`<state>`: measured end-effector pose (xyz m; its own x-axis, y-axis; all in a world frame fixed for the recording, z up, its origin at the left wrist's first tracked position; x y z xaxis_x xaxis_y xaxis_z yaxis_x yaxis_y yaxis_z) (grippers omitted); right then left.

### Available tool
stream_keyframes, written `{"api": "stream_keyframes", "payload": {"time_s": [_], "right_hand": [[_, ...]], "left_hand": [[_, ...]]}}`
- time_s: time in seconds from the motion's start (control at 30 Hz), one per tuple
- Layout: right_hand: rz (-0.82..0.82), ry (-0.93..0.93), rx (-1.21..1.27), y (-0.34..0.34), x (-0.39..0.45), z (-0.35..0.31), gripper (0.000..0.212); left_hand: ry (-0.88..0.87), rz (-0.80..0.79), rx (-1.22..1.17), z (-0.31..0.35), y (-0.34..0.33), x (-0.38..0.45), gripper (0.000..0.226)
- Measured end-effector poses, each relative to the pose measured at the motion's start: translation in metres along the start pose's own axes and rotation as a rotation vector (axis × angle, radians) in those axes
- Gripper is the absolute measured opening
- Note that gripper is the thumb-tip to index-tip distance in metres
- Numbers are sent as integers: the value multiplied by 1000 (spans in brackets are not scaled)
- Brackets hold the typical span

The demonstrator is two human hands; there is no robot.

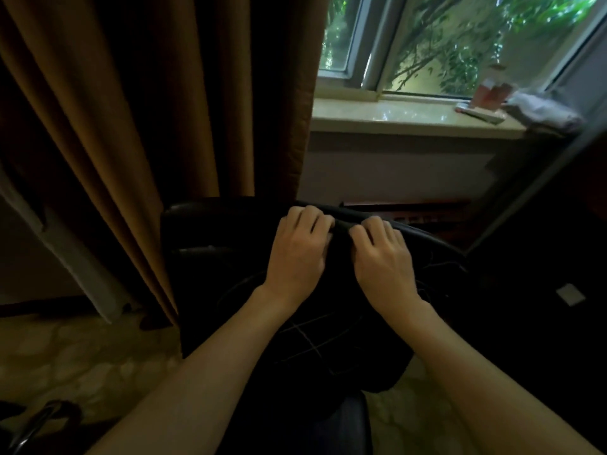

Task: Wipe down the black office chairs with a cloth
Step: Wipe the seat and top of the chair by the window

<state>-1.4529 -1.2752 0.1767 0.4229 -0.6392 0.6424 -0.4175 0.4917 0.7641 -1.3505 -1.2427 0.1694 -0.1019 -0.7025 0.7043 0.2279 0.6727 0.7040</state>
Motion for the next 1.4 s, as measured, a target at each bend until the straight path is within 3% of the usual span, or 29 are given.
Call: {"api": "stream_keyframes", "payload": {"time_s": [0.13,0.27,0.63,0.77,1.17,1.27,1.4], "right_hand": [[6,-50,-12,5,-15,37,6],[20,-83,-2,2,-9,24,6],[12,-23,118,-16,6,-60,9],[-7,-52,110,-12,1,-24,14],[-4,-367,44,18,-56,154,11],[-54,-484,135,16,-70,188,18],[-83,-660,439,7,-78,215,19]], "left_hand": [[-102,-60,-2,32,-19,14,13],[-105,-51,39,18,-12,6,9],[160,17,199,-43,30,-48,18],[193,-16,220,-15,10,-32,23],[-118,-40,7,133,-78,41,16],[-145,-83,-16,160,-95,52,17],[-229,-108,-3,177,-103,61,19]]}}
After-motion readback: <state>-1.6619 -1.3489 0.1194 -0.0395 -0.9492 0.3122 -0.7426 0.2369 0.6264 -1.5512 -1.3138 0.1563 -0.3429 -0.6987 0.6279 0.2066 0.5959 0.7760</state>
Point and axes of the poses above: each hand's wrist, its own x-axis towards the middle knuckle, its own y-axis out of the back of the hand, z = x × y, the point moved 9 cm from there along x, towards the middle knuckle, and after that the axes turned 14 degrees about -y, right-handed, at the moved point
